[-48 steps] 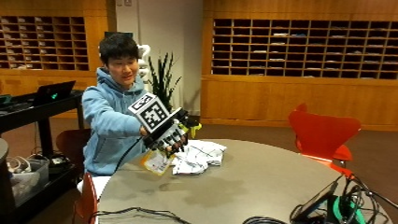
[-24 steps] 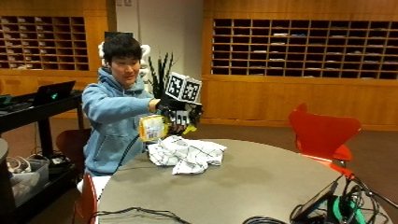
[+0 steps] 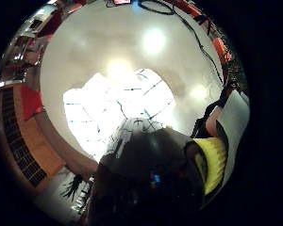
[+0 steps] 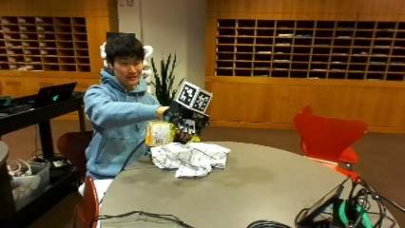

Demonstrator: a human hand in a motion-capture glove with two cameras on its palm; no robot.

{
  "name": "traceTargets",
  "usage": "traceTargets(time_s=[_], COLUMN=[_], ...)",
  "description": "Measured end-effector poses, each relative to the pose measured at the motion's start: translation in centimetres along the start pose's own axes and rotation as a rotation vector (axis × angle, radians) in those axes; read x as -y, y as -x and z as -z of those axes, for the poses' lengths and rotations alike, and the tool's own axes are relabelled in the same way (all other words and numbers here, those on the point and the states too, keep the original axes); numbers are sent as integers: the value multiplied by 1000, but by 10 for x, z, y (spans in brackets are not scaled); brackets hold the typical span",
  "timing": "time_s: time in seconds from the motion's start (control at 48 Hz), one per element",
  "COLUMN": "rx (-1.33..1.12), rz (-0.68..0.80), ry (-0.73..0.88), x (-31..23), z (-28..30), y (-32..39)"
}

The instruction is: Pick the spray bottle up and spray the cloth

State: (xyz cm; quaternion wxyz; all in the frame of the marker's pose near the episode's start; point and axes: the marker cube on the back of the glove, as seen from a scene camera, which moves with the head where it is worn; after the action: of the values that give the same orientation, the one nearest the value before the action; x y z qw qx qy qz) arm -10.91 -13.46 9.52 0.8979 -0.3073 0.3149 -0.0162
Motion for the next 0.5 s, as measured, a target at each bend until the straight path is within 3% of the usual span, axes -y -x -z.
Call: traceTargets(time_s=[0.229, 0.5], rx=[48, 168], rz=[-4, 55], ry=[-32, 5], x=[-9, -5], z=[17, -13], y=[-3, 14])
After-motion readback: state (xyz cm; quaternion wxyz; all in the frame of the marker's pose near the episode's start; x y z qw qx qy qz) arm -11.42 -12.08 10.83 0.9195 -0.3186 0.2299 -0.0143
